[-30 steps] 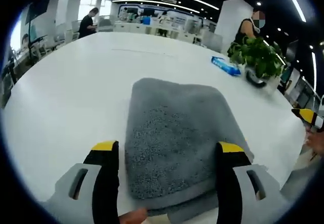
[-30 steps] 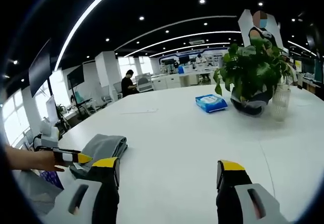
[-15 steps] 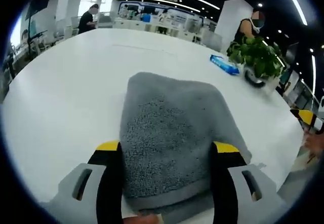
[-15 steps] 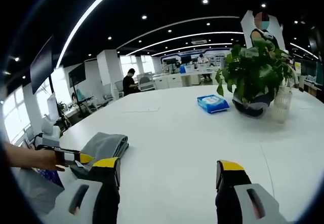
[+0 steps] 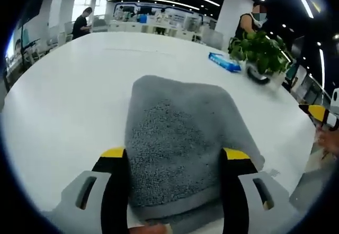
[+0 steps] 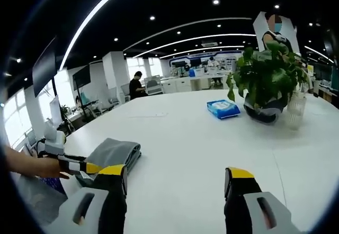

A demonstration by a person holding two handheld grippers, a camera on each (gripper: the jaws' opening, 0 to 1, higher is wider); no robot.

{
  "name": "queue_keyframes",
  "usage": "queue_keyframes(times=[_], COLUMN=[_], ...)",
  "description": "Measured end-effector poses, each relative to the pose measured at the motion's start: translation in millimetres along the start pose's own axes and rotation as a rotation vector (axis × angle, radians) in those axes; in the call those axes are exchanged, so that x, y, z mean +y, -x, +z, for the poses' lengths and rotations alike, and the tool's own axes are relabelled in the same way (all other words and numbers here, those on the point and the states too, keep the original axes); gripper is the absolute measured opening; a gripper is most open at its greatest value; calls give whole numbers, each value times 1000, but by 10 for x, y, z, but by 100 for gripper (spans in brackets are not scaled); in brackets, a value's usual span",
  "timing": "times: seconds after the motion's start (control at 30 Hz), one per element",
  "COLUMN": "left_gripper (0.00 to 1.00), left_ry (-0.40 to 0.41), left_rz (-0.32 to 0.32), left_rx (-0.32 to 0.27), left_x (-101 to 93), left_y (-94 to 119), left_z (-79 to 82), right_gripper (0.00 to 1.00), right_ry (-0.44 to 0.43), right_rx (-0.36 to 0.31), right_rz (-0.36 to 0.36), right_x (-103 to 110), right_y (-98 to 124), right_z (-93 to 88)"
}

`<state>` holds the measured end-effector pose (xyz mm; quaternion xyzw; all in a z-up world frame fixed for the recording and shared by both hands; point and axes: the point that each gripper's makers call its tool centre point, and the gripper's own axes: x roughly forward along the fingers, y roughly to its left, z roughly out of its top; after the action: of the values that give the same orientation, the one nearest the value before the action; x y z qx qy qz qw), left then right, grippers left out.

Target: Open the folded towel by lifting each exposed corner and separating the folded layers until the towel lies flat within the target outline without major curled edges

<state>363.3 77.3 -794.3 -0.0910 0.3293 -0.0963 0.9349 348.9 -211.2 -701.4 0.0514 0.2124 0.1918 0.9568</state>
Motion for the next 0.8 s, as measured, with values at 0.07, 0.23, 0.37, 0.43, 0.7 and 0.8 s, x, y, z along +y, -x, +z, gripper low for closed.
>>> queue_keyframes(times=[0.07,0.23,0.37,0.43,0.7,0.8], left_gripper=[69,69,69,69,70,71], left_ry=[-8,-16,-27,-33,-39,-42], left_rz=[2,-6,-25,-34,-33,-39], left_rx=[-8,-6,3,-1,2,-6], left_x=[-47,-218,-358,-416,-615,-732], left_y=[-35,-129,-214,-255,-395,-464], left_z=[12,40,57,70,109,122], right_gripper=[74,71,66,66,64,64], right_ry=[0,9,34,27,-16,-27], right_rx=[3,-2,-12,-22,-54,-57], right_rz=[-3,-7,-25,-30,-30,-34], right_x=[-5,-17,-62,-80,-125,-145], right_y=[3,7,19,27,46,48], right_z=[-3,12,39,60,120,124])
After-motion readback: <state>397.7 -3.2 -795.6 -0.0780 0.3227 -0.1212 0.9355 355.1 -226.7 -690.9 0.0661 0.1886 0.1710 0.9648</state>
